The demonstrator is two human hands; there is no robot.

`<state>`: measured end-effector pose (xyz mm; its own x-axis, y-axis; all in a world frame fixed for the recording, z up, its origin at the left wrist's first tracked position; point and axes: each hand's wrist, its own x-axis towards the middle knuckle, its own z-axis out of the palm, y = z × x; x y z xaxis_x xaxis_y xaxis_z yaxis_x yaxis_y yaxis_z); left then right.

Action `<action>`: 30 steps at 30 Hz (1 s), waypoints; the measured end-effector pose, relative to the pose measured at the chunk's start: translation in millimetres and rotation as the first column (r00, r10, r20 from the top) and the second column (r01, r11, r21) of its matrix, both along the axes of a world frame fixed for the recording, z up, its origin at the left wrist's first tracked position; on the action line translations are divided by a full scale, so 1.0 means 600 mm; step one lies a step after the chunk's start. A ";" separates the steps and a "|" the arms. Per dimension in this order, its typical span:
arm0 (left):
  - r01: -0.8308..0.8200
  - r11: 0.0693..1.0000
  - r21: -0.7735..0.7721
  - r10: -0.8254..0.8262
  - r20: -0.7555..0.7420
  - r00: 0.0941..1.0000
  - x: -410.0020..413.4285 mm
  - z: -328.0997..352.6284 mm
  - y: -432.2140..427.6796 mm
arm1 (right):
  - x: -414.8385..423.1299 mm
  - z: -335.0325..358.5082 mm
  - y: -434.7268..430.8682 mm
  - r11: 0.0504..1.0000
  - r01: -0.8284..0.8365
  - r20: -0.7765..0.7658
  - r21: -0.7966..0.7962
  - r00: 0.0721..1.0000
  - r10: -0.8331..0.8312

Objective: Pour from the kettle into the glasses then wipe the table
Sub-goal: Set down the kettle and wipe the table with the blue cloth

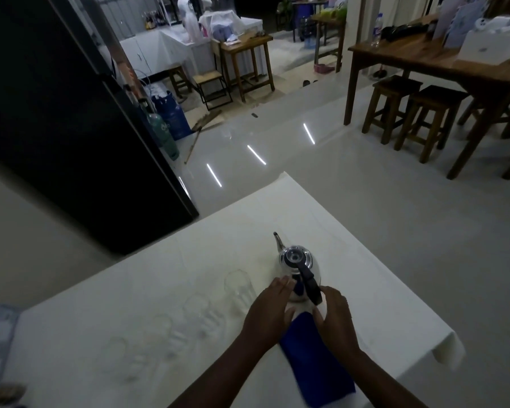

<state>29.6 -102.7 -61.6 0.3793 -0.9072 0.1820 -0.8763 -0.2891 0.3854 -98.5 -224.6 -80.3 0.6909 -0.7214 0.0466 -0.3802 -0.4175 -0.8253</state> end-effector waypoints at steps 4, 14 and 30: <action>-0.106 0.994 0.015 0.107 -0.080 0.991 -0.030 -0.019 0.040 | -0.039 -0.025 0.030 0.998 0.027 -0.113 -0.056 0.993 -0.033; -0.273 0.944 0.182 0.306 -0.186 0.934 -0.105 -0.100 0.155 | -0.083 -0.121 0.102 0.809 -0.552 -0.589 -0.203 0.729 0.349; -0.479 0.857 0.187 0.512 -0.218 0.831 -0.141 -0.149 0.320 | -0.040 -0.123 0.127 0.870 -0.451 -0.590 -0.200 0.764 0.260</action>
